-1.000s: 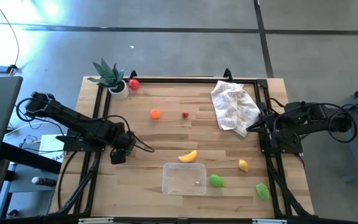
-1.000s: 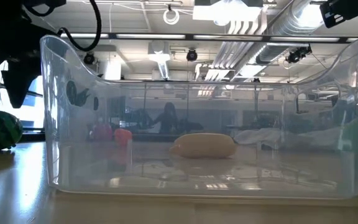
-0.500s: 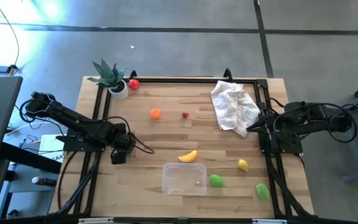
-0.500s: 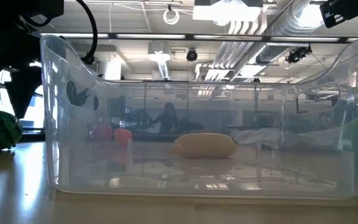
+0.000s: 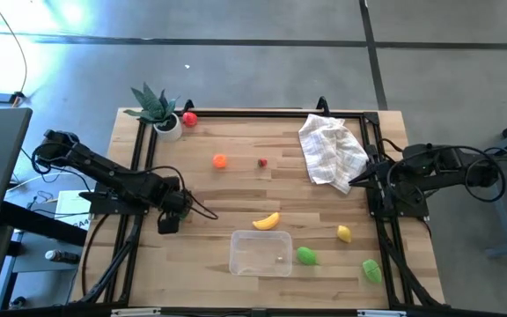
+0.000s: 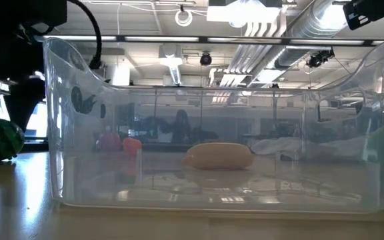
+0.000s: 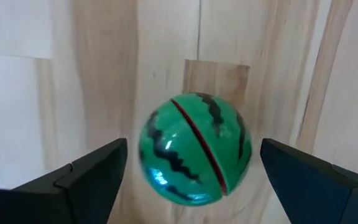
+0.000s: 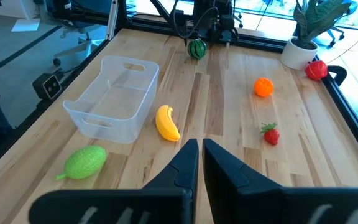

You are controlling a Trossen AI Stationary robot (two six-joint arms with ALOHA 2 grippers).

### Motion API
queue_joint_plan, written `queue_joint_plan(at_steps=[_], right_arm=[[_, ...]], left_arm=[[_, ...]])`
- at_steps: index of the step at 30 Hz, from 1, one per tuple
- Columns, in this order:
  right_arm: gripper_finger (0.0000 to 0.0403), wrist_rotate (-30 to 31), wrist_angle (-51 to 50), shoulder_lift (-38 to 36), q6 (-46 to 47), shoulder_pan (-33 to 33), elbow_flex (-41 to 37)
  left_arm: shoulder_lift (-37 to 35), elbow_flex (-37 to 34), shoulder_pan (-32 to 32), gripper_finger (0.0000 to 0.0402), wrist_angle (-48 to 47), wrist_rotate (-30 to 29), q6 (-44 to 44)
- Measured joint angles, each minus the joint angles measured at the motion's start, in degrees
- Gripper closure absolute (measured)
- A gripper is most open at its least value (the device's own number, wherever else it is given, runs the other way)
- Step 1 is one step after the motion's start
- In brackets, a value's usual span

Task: Pick and placing Produce into tupperware
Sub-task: Put the watermelon into the bin

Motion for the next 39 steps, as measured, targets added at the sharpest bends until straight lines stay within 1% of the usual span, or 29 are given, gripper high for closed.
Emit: queue_joint_plan(at_steps=[4,12,22,31,34,39], right_arm=[[0.0386,0.0,-0.02,0.01,0.0,0.02,-0.02],[0.0386,-0.02,-0.02,0.0,-0.01,0.02,-0.02],[0.0386,-0.02,-0.02,0.01,-0.02,0.02,-0.02],[0.0386,-0.02,0.0,-0.02,-0.01,0.01,-0.02],[0.0386,-0.02,0.0,0.01,0.0,0.02,-0.02],[0.0386,-0.02,-0.02,-0.01,0.0,0.02,-0.02]], left_arm=[[0.0,-1.35,0.0,0.0048,0.89,0.97,-0.81],[0.07,-1.44,0.02,0.0046,1.74,-0.02,0.87],[3.61,-1.46,0.02,0.0046,5.15,-0.78,3.87],[3.91,-1.48,0.0,0.0047,2.66,0.05,3.9],[3.91,-1.48,0.02,0.0057,2.4,0.26,3.81],[3.91,-1.48,0.01,0.0091,2.44,0.65,3.66]])
